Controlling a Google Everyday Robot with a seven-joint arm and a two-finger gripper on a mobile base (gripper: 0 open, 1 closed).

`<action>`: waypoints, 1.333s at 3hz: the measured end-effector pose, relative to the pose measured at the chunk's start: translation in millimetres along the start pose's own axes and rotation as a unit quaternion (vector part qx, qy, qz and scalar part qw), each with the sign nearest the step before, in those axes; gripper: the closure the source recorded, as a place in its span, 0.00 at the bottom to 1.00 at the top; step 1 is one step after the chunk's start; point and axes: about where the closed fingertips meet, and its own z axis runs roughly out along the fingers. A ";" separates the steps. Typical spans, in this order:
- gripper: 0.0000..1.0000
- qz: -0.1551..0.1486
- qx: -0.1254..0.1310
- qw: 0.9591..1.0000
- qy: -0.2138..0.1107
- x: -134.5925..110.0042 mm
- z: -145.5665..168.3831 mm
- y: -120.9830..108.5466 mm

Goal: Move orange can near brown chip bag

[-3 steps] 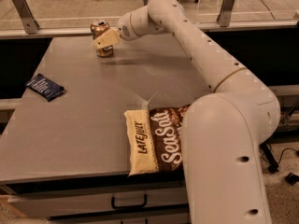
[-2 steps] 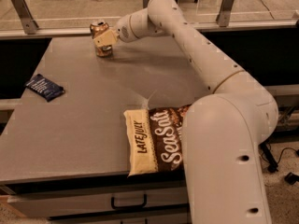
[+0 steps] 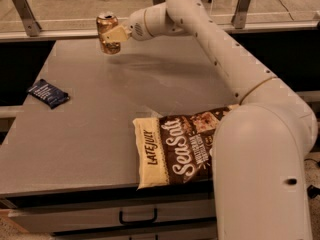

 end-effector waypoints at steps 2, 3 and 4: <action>1.00 -0.053 -0.005 0.999 -0.004 -17.1 -56.2 24.0; 1.00 -0.039 -0.023 0.999 0.004 -2.5 -80.9 41.6; 1.00 -0.023 -0.044 0.998 0.031 18.0 -140.5 79.5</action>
Offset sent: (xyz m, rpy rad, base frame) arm -0.0282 -0.0224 0.0285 -0.0199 -0.0719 0.0311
